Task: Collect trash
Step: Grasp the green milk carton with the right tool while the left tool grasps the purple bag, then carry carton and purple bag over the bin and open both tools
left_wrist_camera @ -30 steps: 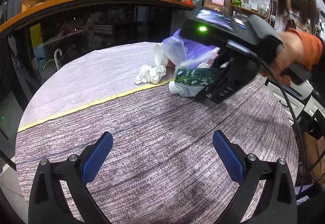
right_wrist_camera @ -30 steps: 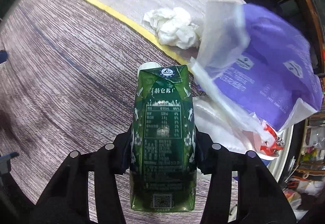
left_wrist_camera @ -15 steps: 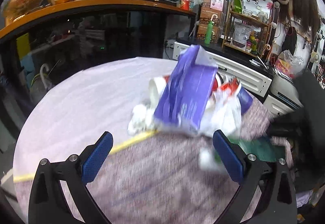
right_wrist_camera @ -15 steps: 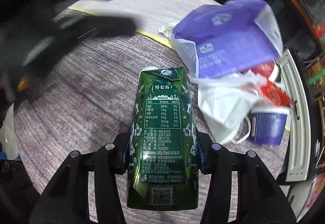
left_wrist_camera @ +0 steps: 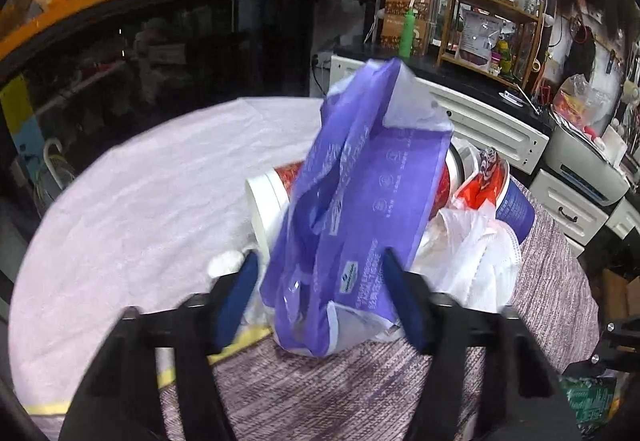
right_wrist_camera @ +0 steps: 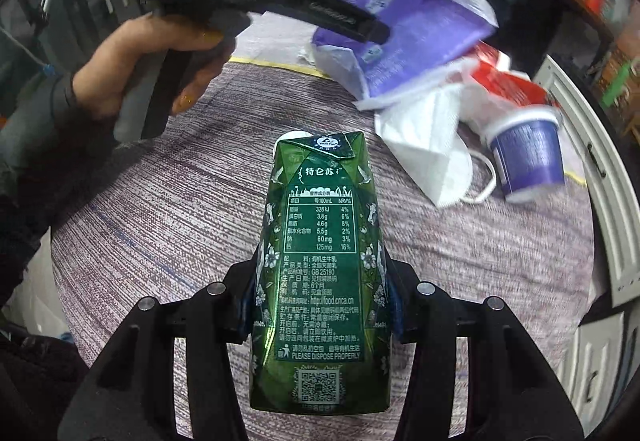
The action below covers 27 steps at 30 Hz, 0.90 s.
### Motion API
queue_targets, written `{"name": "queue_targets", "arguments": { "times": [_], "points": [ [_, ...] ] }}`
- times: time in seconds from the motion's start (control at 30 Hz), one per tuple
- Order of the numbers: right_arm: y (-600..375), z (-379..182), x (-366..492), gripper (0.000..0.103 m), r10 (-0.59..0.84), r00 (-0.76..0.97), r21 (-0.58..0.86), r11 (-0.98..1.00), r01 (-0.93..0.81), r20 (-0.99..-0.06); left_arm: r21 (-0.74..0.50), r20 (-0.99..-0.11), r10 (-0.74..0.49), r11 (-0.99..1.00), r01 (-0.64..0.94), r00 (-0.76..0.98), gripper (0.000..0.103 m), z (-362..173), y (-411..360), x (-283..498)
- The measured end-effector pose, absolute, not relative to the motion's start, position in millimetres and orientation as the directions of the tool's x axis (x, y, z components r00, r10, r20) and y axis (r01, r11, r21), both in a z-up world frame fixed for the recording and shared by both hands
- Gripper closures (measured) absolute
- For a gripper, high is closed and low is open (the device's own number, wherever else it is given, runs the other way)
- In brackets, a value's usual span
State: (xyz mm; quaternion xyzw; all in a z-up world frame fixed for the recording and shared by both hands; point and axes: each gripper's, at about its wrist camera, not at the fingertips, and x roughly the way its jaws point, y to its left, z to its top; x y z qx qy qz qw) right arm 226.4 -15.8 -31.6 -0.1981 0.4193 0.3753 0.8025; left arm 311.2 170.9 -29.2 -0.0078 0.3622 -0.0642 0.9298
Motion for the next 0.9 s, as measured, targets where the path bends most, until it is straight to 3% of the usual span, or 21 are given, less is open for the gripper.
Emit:
{"name": "queue_targets", "arguments": {
  "times": [0.03, 0.1, 0.17, 0.6, 0.9],
  "points": [
    [-11, -30, 224, 0.054, 0.443, 0.373, 0.002, 0.646, -0.763, -0.815, -0.066, -0.675, -0.128, 0.991, 0.114, 0.727, 0.069, -31, 171, 309],
    [-14, -26, 220, 0.054, 0.462, 0.396, 0.012, 0.663, -0.749, -0.793, -0.048, -0.677, -0.114, 0.993, 0.111, 0.727, 0.083, -34, 168, 303],
    [-21, -25, 221, 0.054, 0.480, 0.416, 0.022, 0.675, -0.737, -0.773, -0.032, -0.668, -0.102, 0.994, 0.108, 0.737, 0.089, -34, 167, 296],
    [-68, -26, 192, 0.054, 0.563, 0.523, 0.109, 0.740, -0.664, -0.639, -0.086, -0.514, -0.081, 0.995, 0.043, 0.854, 0.092, 6, 162, 213],
    [-142, -39, 179, 0.054, 0.514, 0.603, 0.146, 0.821, -0.552, -0.610, -0.129, -0.462, -0.183, 0.982, 0.139, 0.868, 0.092, 16, 102, 163]
  ]
}}
